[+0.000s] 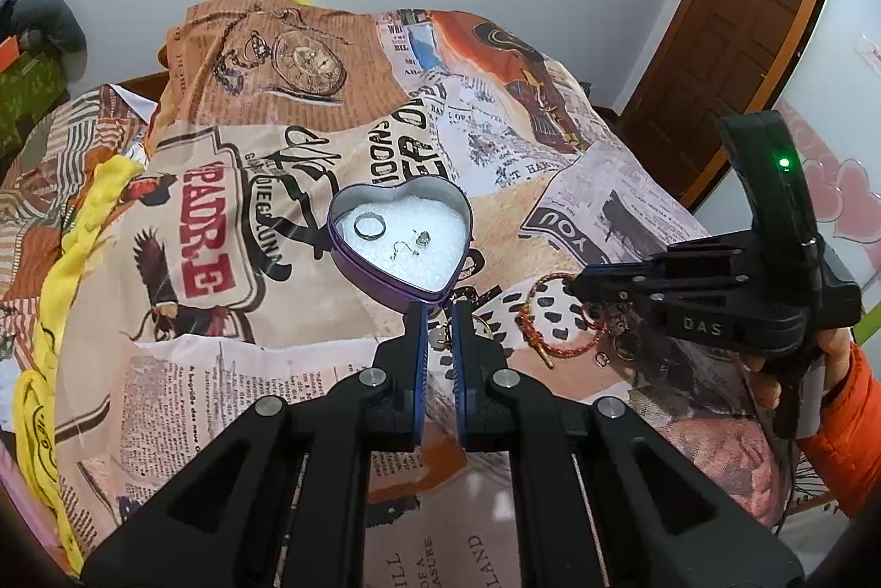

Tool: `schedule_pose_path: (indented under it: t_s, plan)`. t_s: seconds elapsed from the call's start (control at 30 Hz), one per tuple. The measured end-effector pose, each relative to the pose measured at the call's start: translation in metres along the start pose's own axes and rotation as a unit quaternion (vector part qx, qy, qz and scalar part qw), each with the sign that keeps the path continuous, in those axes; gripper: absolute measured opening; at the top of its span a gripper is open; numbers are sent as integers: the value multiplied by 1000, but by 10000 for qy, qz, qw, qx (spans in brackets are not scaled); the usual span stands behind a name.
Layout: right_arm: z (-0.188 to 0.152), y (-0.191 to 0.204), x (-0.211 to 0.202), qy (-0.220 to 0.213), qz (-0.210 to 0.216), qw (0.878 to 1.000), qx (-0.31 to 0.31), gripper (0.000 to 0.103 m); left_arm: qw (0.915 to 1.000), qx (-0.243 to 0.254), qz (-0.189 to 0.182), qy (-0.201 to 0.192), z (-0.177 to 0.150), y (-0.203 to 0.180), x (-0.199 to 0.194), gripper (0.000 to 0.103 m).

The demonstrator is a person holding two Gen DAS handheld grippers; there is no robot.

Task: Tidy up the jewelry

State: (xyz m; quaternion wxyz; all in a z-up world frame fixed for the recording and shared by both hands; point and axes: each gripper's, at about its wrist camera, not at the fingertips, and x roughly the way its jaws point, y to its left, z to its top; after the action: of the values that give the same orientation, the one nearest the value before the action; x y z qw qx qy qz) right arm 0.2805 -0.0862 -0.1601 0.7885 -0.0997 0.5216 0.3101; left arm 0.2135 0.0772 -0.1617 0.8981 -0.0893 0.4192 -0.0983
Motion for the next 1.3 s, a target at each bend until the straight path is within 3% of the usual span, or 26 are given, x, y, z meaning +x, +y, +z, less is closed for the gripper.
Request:
schedule_pose_path:
  t_s: [0.17, 0.27, 0.5, 0.6, 0.67, 0.87, 1.1, 1.3]
  plan:
    - [0, 1, -7, 69, -66, 9996, -260, 13, 10000, 3, -34, 38, -2, -2, 7, 7]
    - [5, 1, -10, -42, -84, 9995, -290, 23, 10000, 20, -34, 52, -1, -3, 9, 7]
    - [15, 9, 8, 36, -212, 9986, -474, 23, 10000, 11, -10, 75, -3, 0, 10, 7]
    - [14, 14, 14, 32, -325, 9975, -627, 22, 10000, 2, 12, 96, -4, 3, 10, 7]
    - [15, 15, 14, 27, -266, 9976, -635, 7, 9999, -9, 27, 108, -4, 4, 11, 7]
    - [17, 21, 11, 3, -231, 9976, -648, 5, 10000, -33, 25, 45, -2, 6, 7, 7]
    - [25, 31, -16, -419, -64, 9974, -584, 5, 10000, -38, 90, -16, 3, 8, 2, 7]
    - [45, 37, -25, -706, -181, 9960, -513, 5, 9998, -30, 161, -88, 15, 13, 2, 7]
